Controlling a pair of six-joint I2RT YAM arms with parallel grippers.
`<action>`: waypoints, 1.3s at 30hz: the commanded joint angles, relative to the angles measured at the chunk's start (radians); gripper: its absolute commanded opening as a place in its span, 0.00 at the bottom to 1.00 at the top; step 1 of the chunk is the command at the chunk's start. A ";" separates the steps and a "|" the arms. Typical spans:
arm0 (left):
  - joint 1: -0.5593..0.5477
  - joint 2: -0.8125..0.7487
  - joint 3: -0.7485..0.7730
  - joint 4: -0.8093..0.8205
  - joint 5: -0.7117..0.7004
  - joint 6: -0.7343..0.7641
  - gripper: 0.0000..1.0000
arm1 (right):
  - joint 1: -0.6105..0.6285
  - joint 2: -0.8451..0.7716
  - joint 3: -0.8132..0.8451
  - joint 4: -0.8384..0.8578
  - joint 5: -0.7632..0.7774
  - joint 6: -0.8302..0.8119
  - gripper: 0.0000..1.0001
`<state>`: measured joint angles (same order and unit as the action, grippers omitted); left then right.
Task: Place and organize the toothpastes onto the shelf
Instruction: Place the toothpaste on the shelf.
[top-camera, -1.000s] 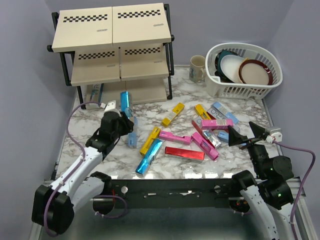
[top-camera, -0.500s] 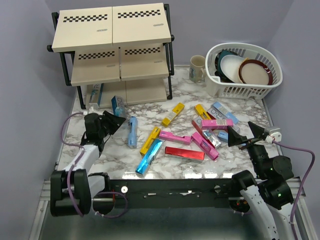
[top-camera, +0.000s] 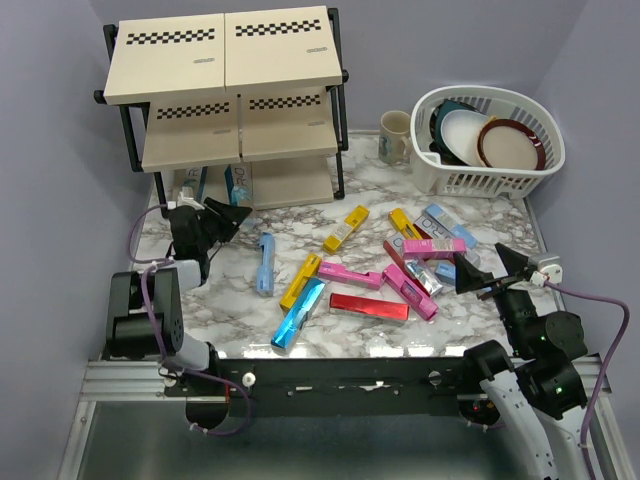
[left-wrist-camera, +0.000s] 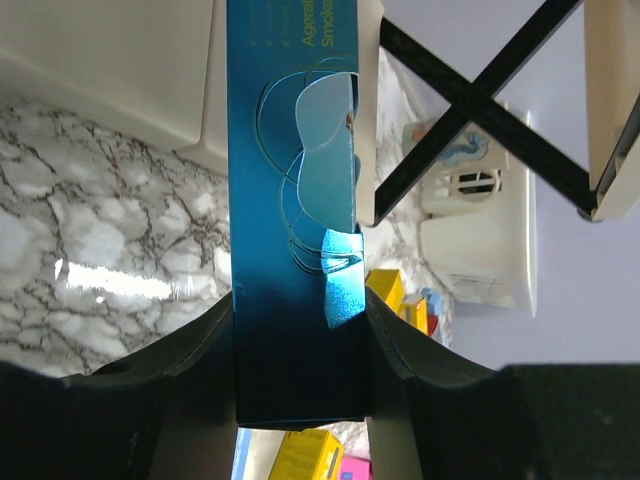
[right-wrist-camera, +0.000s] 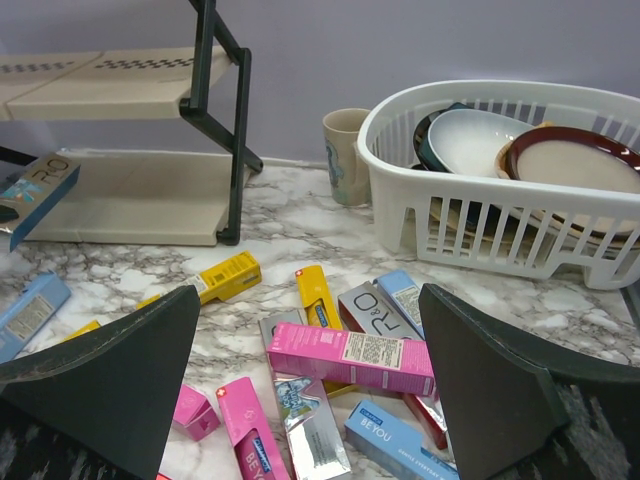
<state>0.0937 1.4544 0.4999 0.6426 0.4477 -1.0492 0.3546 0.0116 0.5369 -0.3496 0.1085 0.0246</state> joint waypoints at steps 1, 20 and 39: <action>0.024 0.099 0.052 0.224 0.039 -0.118 0.50 | 0.010 -0.285 0.018 -0.019 -0.018 0.000 1.00; 0.043 0.236 0.195 -0.011 -0.087 -0.089 0.69 | 0.014 -0.285 0.020 -0.022 -0.016 0.000 1.00; 0.046 0.182 0.186 -0.169 -0.188 -0.014 0.82 | 0.014 -0.285 0.023 -0.023 -0.020 0.000 1.00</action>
<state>0.1314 1.6444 0.6838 0.4931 0.2878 -1.0954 0.3607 0.0116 0.5369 -0.3504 0.1066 0.0250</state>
